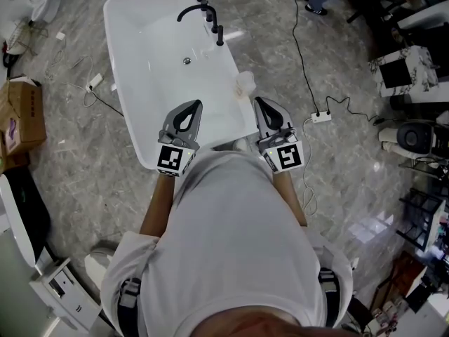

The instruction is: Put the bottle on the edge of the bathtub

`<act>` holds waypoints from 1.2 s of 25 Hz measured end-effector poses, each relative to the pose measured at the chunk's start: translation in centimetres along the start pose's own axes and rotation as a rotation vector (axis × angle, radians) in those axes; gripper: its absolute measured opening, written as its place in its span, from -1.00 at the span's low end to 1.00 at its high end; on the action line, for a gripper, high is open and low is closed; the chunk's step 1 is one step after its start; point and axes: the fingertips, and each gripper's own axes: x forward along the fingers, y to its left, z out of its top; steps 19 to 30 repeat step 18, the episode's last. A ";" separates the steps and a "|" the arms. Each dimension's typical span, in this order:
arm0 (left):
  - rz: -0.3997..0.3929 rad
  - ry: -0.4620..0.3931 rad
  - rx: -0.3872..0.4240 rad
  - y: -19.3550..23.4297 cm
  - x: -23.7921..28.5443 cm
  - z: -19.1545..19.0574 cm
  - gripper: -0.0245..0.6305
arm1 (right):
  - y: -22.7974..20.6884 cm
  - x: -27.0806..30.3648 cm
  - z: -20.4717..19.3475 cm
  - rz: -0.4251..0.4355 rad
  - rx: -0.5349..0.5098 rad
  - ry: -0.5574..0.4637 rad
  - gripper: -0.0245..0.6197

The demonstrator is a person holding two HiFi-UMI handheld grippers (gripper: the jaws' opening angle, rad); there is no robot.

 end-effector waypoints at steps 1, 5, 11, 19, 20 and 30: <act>-0.001 0.001 -0.001 0.0 0.1 0.0 -0.93 | 0.0 0.1 0.3 0.001 0.003 -0.004 -0.93; -0.004 0.003 -0.008 0.0 0.2 0.0 -0.93 | 0.4 0.3 0.9 0.007 0.003 -0.008 -0.93; 0.001 0.012 -0.028 -0.4 0.4 -0.6 -0.93 | 0.6 0.0 0.3 0.033 -0.027 0.019 -0.93; 0.007 0.009 -0.031 -0.6 0.2 -0.8 -0.93 | 1.4 -0.2 0.7 0.068 -0.039 0.008 -0.93; 0.007 0.009 -0.031 -0.6 0.2 -0.8 -0.93 | 1.4 -0.2 0.7 0.068 -0.039 0.008 -0.93; 0.007 0.009 -0.031 -0.6 0.2 -0.8 -0.93 | 1.4 -0.2 0.7 0.068 -0.039 0.008 -0.93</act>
